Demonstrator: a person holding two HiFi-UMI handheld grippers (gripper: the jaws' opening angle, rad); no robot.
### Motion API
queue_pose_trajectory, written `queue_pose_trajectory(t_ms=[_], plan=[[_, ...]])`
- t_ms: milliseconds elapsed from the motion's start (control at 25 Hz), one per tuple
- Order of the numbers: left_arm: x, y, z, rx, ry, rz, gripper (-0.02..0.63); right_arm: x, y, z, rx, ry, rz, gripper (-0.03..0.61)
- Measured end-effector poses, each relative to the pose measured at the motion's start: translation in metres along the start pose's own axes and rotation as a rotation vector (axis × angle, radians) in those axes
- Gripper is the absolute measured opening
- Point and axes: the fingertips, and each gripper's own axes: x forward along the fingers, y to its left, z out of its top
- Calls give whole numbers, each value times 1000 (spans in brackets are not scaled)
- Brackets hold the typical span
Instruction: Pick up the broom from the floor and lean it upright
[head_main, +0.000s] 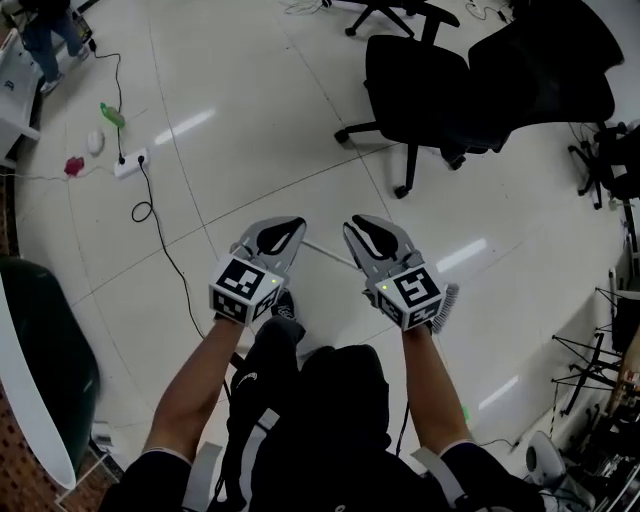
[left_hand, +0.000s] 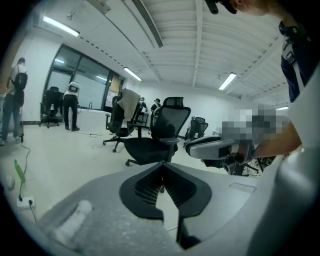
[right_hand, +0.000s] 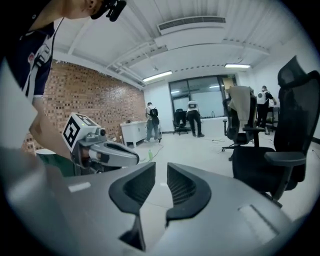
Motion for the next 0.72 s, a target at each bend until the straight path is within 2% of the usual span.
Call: queue_pose_trajectory(t_ms=[160, 480, 720], plan=[[16, 57, -70, -35, 37, 52, 0, 73, 2, -72, -36, 96, 80, 77], [68, 138, -238, -138, 138, 171, 0, 183, 6, -257, -90, 261, 229, 83], [108, 170, -353, -126, 198, 182, 0, 239, 8, -385, -125, 351, 290, 149]])
